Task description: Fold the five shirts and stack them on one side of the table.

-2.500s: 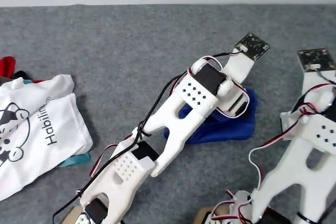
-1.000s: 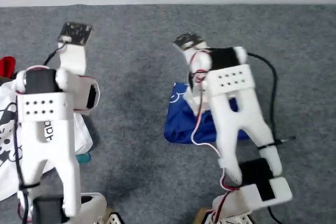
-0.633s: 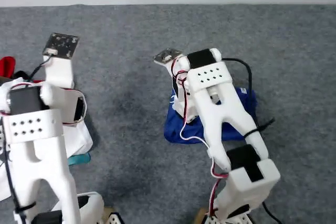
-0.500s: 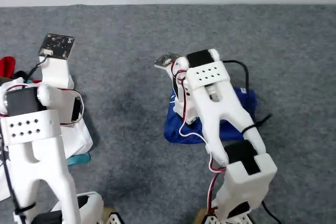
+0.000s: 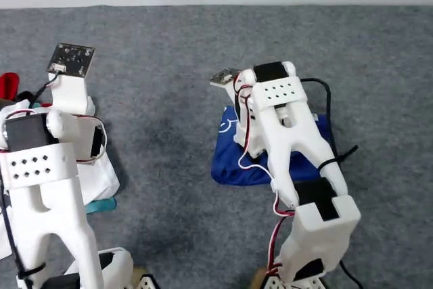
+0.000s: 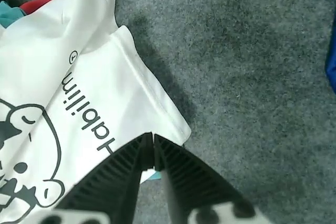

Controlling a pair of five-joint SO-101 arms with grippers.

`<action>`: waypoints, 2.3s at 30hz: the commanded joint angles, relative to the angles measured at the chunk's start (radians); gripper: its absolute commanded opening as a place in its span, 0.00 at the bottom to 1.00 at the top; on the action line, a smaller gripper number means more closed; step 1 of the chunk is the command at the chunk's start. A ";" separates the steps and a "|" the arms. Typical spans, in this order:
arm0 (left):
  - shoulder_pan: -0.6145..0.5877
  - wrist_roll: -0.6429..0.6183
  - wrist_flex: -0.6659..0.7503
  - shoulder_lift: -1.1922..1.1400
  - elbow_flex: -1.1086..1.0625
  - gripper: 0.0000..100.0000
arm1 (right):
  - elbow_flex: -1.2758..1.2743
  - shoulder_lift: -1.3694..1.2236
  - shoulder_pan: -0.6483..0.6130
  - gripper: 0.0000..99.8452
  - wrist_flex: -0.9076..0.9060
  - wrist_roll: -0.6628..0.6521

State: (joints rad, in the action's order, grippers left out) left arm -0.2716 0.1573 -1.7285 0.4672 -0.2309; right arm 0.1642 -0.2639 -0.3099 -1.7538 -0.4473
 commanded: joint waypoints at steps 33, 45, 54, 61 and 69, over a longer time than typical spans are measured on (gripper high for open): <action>0.000 0.006 -0.025 0.025 0.004 0.00 | 0.100 -0.142 0.101 0.01 -0.045 -0.146; 0.000 0.008 -0.025 0.029 0.004 0.00 | -0.157 0.147 0.232 0.01 -0.045 -0.488; 0.003 0.009 -0.025 0.029 0.005 0.00 | -0.216 0.147 0.360 0.01 -0.044 -0.624; 0.005 0.009 -0.025 0.021 0.005 0.00 | -0.261 0.157 0.340 0.05 -0.044 -0.624; -0.002 0.057 -0.025 0.021 0.005 0.00 | -0.210 0.269 0.199 0.28 -0.042 -0.310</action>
State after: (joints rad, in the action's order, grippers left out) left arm -0.2716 0.2018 -1.7285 0.4672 -0.2309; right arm -0.1043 -0.0905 -0.0491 -1.7553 -0.8723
